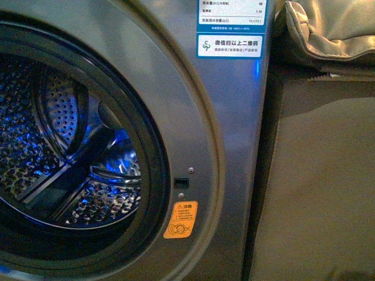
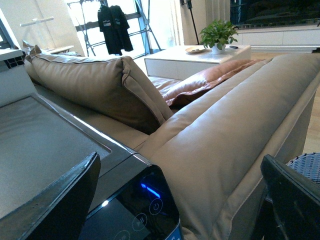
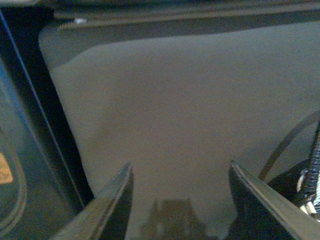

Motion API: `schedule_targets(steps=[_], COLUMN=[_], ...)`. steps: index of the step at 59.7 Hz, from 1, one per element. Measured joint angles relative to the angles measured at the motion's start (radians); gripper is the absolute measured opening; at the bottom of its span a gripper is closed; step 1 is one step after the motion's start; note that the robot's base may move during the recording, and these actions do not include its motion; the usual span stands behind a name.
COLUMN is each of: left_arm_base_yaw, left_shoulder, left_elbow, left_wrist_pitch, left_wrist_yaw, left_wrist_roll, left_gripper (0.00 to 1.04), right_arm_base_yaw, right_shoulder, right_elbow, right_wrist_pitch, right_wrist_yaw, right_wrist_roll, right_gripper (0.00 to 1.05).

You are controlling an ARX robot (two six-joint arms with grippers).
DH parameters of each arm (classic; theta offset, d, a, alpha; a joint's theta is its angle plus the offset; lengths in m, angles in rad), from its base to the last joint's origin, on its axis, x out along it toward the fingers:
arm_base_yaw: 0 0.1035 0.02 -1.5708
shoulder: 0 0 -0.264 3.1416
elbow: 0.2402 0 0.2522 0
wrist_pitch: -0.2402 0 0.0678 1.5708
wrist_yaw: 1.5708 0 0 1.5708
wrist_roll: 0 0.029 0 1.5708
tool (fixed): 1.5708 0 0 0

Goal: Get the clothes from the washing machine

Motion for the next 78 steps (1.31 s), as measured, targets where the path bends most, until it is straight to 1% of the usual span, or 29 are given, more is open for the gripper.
schedule_targets(steps=[3,4,5,6,7,8,10,12,15,16,19,23,38,40,42,46,49,53,61,66,72,74,75,77,78], left_arm_base_yaw=[0.0,-0.003,-0.011,-0.013,-0.014,-0.013,-0.005,0.011,0.043,0.056,0.093,0.129,0.253,0.27,0.297,0.328,0.349,0.366,0.395,0.415,0.435,0.438,0.442,0.449,0.462], left_shoulder=[0.0,0.002,0.006,0.008,0.01,0.01,0.009,0.002,-0.015,-0.025,-0.057,-0.092,-0.216,-0.228,-0.248,-0.26,-0.28,-0.356,-0.543,-0.67,-0.757,-0.771,-0.789,-0.811,-0.823], left_elbow=[0.0,0.003,0.019,0.028,0.041,0.047,0.052,0.052,0.038,0.028,-0.006,-0.037,-0.175,-0.193,-0.225,-0.243,-0.263,-0.396,-0.734,-0.974,-1.176,-1.215,-1.27,-1.337,-1.368], left_wrist_pitch=[0.0,-0.006,-0.032,-0.048,-0.071,-0.079,-0.063,-0.048,-0.022,-0.013,0.005,0.006,0.032,0.035,0.054,0.047,-0.019,-0.005,0.17,0.285,0.372,0.387,0.408,0.435,0.447], left_wrist_yaw=[0.0,-0.018,-0.068,-0.092,-0.146,-0.232,-0.334,-0.401,-0.454,-0.465,-0.488,-0.493,-0.463,-0.463,-0.462,-0.46,-0.428,-0.404,-0.368,-0.35,-0.336,-0.335,-0.33,-0.317,-0.295], left_wrist_roll=[0.0,-0.005,-0.014,-0.025,-0.037,-0.046,-0.066,-0.081,-0.089,-0.089,-0.09,-0.094,-0.13,-0.137,-0.145,-0.168,-0.182,-0.189,-0.196,-0.198,-0.203,-0.204,-0.204,-0.205,-0.206], left_gripper=[0.98,0.98,0.98,0.98,0.98,0.98,0.98,0.98,0.98,0.98,0.98,0.98,0.98,0.98,0.98,0.98,0.91,0.8,0.59,0.43,0.27,0.23,0.18,0.11,0.07], right_arm_base_yaw=[0.0,0.0,0.0,0.0,0.0,0.0,0.0,0.0,0.0,0.0,0.0,0.0,0.0,0.0,0.0,0.0,0.0,0.0,0.0,0.0,0.0,0.0,0.0,0.0,0.0], right_shoulder=[-0.011,-0.016,-0.023,-0.026,-0.034,-0.045,-0.063,-0.075,-0.091,-0.096,-0.111,-0.13,-0.189,-0.225,-0.289,-0.343,-0.354,-0.354,-0.355,-0.355,-0.355,-0.355,-0.355,-0.355,-0.355], right_elbow=[-0.004,-0.005,-0.007,-0.007,-0.009,-0.011,-0.015,-0.02,-0.026,-0.027,-0.034,-0.058,-0.066,-0.065,-0.066,-0.066,-0.066,-0.066,-0.066,-0.066,-0.066,-0.066,-0.066,-0.066,-0.066], right_wrist_pitch=[-0.011,-0.014,-0.018,-0.02,-0.023,-0.028,-0.036,-0.044,-0.056,-0.06,-0.072,-0.059,-0.105,-0.148,-0.243,-0.275,-0.276,-0.28,-0.281,-0.281,-0.281,-0.281,-0.281,-0.281,-0.281], right_wrist_yaw=[-0.002,-0.002,-0.002,-0.002,-0.002,-0.002,-0.001,-0.001,-0.001,-0.002,-0.002,-0.001,-0.002,-0.002,-0.002,-0.001,-0.002,-0.002,-0.002,-0.002,-0.002,-0.002,-0.002,-0.002,-0.002], right_wrist_roll=[-0.007,-0.01,-0.013,-0.014,-0.015,-0.017,-0.019,-0.022,-0.023,-0.025,-0.025,-0.025,-0.025,-0.025,-0.026,-0.025,-0.025,-0.025,-0.025,-0.025,-0.025,-0.025,-0.025,-0.025,-0.025], right_gripper=[0.48,0.44,0.41,0.39,0.36,0.31,0.22,0.13,0.03,0.01,0.02,0.02,0.02,0.02,0.02,0.02,0.02,0.02,0.02,0.02,0.02,0.02,0.02,0.02,0.02])
